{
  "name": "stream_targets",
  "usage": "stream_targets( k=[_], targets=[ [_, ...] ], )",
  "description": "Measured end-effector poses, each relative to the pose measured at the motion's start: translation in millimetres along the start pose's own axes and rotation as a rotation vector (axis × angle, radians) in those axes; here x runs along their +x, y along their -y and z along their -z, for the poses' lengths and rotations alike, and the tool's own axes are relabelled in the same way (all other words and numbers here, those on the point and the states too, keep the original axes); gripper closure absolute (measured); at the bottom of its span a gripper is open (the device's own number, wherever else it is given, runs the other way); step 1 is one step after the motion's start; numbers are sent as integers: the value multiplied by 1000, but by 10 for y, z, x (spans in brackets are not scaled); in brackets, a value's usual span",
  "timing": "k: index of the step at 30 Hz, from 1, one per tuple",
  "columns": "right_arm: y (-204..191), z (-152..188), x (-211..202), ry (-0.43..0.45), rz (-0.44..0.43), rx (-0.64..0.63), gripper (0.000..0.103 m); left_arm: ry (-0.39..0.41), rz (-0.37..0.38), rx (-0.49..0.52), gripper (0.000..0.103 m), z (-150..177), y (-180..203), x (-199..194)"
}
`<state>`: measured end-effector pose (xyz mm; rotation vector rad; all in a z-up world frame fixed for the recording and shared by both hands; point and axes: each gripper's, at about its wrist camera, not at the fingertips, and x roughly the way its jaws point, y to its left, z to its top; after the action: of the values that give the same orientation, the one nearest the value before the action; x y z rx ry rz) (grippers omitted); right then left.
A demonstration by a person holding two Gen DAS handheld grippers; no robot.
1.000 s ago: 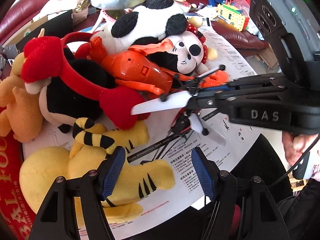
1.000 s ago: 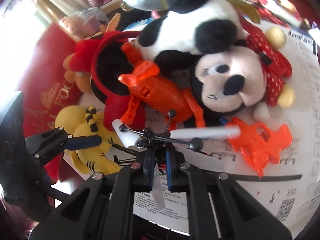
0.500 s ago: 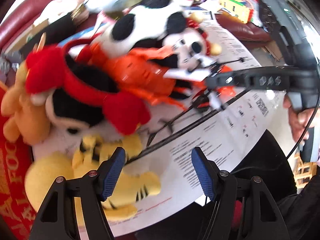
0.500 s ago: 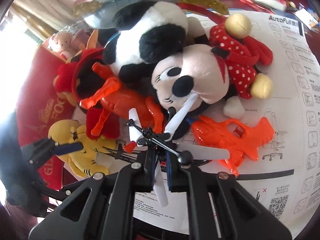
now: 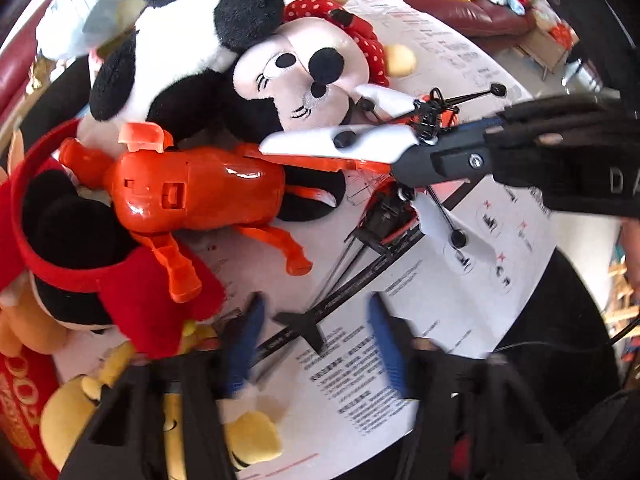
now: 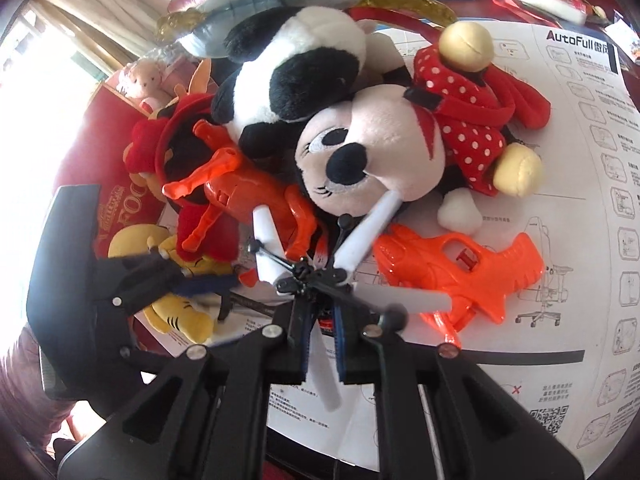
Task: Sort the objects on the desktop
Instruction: 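Lift the white helicopter off the sheet with the right tool, then raise the held helicopter above the toy pile with the right tool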
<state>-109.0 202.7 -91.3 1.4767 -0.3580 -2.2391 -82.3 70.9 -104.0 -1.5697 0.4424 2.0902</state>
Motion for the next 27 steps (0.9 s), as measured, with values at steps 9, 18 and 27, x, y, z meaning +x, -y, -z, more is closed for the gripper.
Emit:
stream_targets(
  k=[9,18,27],
  targets=[
    [50,32,-19,35,-42,52,90,-22,66,-26,77,97,111,-42],
    [58,96,-37,43,-57,57,90,-49,74,-28,77,-55,260,73],
    [31,127,-49,62,-43,62,91,-8,24,-43,86,-31,315,-38]
  ],
)
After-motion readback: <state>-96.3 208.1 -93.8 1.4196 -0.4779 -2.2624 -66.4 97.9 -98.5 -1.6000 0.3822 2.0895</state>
